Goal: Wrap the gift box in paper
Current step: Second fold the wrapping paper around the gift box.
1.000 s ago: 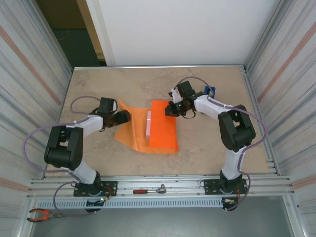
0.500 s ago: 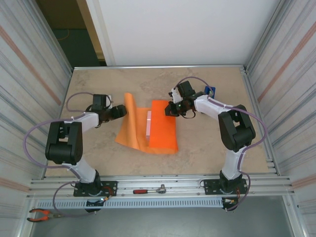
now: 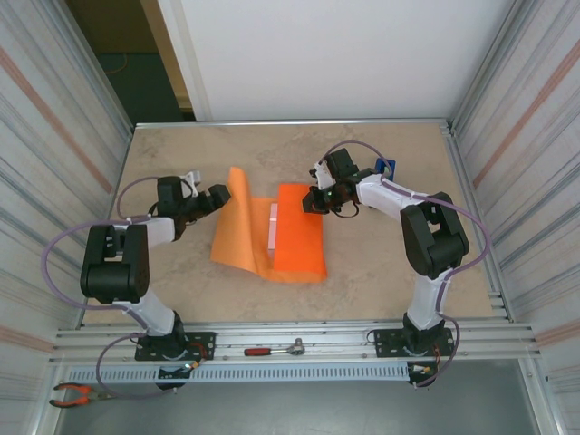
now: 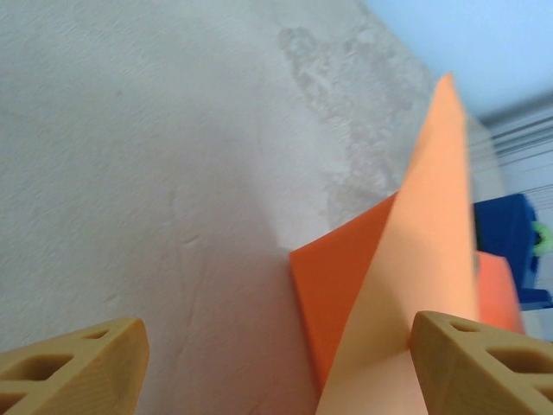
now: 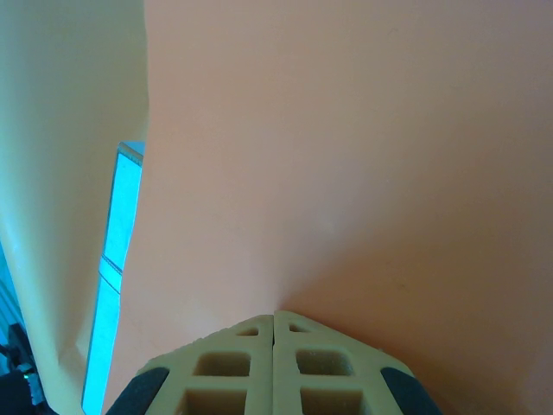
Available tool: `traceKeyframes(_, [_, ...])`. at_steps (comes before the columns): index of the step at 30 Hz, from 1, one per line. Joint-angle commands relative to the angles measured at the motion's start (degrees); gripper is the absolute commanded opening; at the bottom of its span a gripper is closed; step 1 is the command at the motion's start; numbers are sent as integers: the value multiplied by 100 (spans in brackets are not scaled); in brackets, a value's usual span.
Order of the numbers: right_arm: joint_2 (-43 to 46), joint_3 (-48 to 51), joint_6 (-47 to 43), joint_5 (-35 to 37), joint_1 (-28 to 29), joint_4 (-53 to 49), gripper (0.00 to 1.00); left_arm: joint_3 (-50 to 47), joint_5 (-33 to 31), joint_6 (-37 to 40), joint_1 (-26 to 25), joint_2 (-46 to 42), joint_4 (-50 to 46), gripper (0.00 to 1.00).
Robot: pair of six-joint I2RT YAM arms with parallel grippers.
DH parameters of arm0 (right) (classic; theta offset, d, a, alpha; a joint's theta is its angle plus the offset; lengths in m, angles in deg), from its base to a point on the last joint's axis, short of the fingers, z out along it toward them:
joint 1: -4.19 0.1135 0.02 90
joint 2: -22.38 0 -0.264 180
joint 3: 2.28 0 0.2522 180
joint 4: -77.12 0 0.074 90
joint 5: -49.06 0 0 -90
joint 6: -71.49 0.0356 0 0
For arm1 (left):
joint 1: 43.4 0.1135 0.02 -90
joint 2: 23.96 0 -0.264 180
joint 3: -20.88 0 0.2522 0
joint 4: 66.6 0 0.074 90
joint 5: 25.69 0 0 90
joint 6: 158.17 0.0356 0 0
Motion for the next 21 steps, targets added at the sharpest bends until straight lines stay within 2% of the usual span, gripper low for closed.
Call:
traceKeyframes(1, [-363, 275, -176, 386, 63, -344, 0, -111, 490, -300, 59, 51, 759, 80])
traceKeyframes(6, [-395, 272, -168, 384, 80, -324, 0, -74, 902, -485, 95, 175, 1027, 80])
traceKeyframes(10, [-397, 294, -168, 378, 81, -318, 0, -116, 920, -560, 92, 97, 951, 79])
traceKeyframes(12, [-404, 280, -159, 380, 77, -310, 0, -128, 857, -533, 105, -22, 658, 78])
traceKeyframes(21, [-392, 289, -159, 355, 90, -307, 0, -198, -152, -57, 187, -1099, -1833, 69])
